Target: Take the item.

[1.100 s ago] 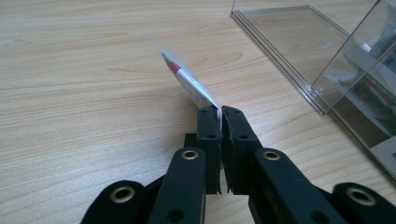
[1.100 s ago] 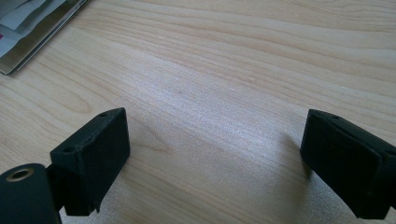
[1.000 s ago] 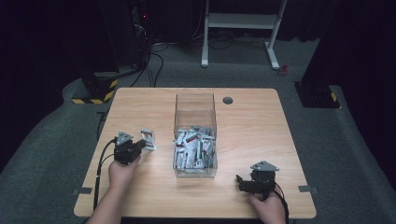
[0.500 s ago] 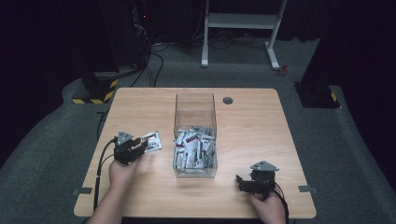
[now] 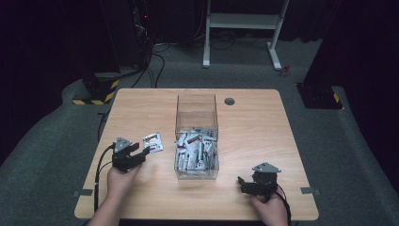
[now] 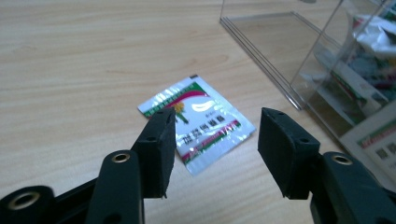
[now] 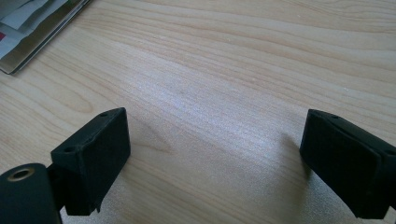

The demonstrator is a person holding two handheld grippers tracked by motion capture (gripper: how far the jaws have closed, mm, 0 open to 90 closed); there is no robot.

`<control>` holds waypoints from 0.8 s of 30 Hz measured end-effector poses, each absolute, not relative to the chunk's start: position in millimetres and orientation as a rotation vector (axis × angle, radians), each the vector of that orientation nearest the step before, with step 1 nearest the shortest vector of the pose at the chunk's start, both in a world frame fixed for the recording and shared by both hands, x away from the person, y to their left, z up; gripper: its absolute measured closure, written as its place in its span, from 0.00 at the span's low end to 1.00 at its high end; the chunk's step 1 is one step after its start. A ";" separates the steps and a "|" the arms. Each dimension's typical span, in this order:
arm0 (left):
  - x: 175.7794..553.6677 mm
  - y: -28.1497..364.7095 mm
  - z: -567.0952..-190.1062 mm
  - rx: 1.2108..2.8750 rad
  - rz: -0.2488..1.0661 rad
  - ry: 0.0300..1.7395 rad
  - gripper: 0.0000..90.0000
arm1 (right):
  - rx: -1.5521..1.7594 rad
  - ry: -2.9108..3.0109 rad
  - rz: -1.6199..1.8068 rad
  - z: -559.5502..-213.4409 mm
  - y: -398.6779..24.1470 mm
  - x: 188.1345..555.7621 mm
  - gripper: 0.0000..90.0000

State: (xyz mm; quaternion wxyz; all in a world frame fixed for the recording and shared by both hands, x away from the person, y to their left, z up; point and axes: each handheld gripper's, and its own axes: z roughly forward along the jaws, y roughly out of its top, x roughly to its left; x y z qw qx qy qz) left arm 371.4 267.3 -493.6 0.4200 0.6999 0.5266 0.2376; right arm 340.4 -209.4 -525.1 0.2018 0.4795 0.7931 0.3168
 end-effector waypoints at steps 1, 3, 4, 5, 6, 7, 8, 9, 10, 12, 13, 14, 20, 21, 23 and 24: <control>369.1 267.3 -494.8 1.761 0.598 1.314 0.50 | 1.339 2.215 0.885 -525.1 -209.4 340.4 0.09; 363.6 267.6 -497.2 1.770 0.592 1.308 0.49 | 1.344 2.214 0.886 -525.0 -209.2 340.3 0.09; 361.3 268.3 -498.6 1.786 0.589 1.303 0.48 | 1.342 2.214 0.886 -525.0 -209.3 340.3 0.09; 358.8 268.4 -500.0 1.800 0.584 1.301 0.47 | 1.343 2.214 0.885 -525.0 -209.3 340.2 0.09; 355.0 268.6 -502.5 1.804 0.571 1.302 0.46 | 1.343 2.214 0.886 -525.0 -209.2 340.1 0.09; 352.8 269.4 -503.9 1.810 0.562 1.301 0.45 | 1.345 2.213 0.885 -525.0 -209.1 339.9 0.09; 349.9 270.4 -505.4 1.820 0.552 1.304 0.45 | 1.346 2.213 0.886 -525.0 -209.1 339.8 0.09; 346.8 271.8 -507.1 1.824 0.545 1.312 0.45 | 1.346 2.213 0.886 -525.0 -209.1 339.8 0.09; 343.6 273.4 -509.0 1.829 0.538 1.320 0.45 | 1.346 2.213 0.886 -525.0 -209.1 339.8 0.09; 336.1 275.2 -512.6 1.846 0.529 1.337 0.42 | 1.347 2.213 0.887 -525.0 -209.1 339.7 0.09; 331.1 275.3 -514.6 1.857 0.540 1.344 0.41 | 1.346 2.213 0.887 -525.0 -209.1 339.7 0.09; 326.3 275.3 -516.8 1.871 0.549 1.339 0.40 | 1.350 2.213 0.888 -524.9 -209.0 339.6 0.09; 304.0 270.7 -525.9 2.000 0.689 1.323 0.31 | 1.351 2.212 0.889 -524.9 -208.8 339.4 0.09; 302.5 268.9 -526.7 2.007 0.705 1.316 0.29 | 1.352 2.212 0.889 -524.9 -208.8 339.4 0.09; 303.1 268.0 -527.6 2.004 0.672 1.307 0.26 | 1.348 2.212 0.888 -524.9 -208.9 339.5 0.09; 304.4 269.2 -528.0 1.995 0.642 1.312 0.26 | 1.347 2.213 0.889 -525.0 -209.0 339.5 0.09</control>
